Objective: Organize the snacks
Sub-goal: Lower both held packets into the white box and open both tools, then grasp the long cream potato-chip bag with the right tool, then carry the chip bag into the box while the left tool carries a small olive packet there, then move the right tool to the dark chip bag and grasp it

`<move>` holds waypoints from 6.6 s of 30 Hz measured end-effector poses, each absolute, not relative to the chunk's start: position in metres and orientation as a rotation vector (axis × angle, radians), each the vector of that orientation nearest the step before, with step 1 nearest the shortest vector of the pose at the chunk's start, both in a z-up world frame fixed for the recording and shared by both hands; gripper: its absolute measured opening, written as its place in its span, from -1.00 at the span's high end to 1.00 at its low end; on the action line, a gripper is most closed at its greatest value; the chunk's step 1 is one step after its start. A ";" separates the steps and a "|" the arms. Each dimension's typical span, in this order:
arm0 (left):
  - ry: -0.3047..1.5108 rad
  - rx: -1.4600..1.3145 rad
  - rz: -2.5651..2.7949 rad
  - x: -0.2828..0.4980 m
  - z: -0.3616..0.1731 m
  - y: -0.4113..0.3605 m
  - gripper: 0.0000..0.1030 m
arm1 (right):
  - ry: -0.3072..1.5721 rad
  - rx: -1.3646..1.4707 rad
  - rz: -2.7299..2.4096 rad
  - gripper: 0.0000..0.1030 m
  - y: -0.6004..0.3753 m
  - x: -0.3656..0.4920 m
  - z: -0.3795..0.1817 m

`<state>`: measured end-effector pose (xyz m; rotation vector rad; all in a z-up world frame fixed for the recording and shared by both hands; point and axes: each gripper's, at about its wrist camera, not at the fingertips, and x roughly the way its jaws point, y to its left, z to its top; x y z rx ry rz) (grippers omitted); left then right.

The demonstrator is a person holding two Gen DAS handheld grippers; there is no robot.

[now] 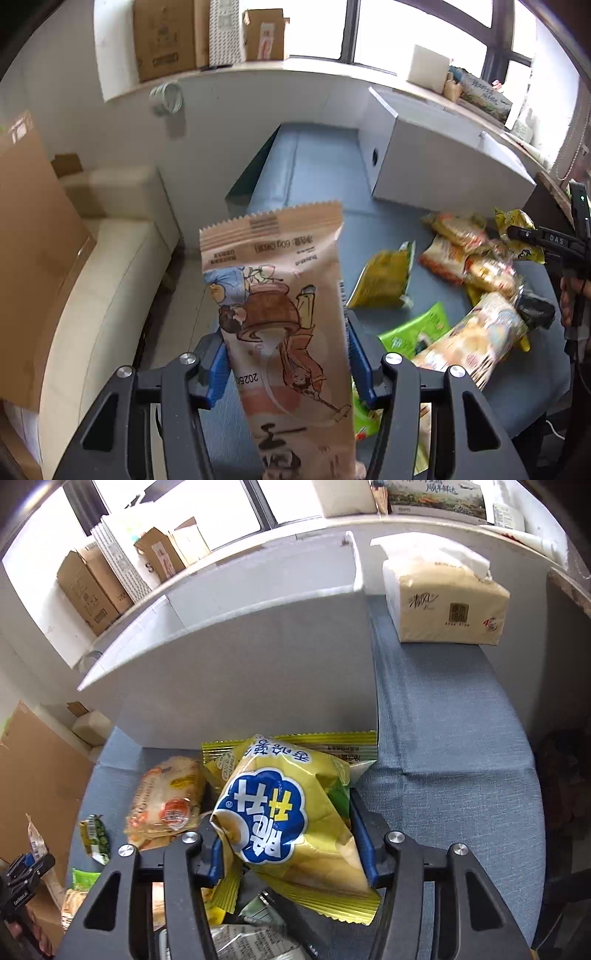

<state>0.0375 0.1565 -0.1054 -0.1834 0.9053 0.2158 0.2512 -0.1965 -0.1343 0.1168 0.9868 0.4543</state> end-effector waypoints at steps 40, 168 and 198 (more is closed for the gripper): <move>0.656 0.090 0.053 0.319 0.039 0.056 -0.14 | 0.706 0.038 0.452 -0.15 -0.151 0.310 -0.010; 0.716 -0.057 -0.085 0.241 0.025 0.045 0.17 | 0.731 0.134 0.423 0.22 -0.181 0.251 -0.003; 0.732 -0.026 0.018 0.237 0.010 0.064 -1.00 | 0.674 0.117 0.407 -1.00 -0.175 0.268 0.003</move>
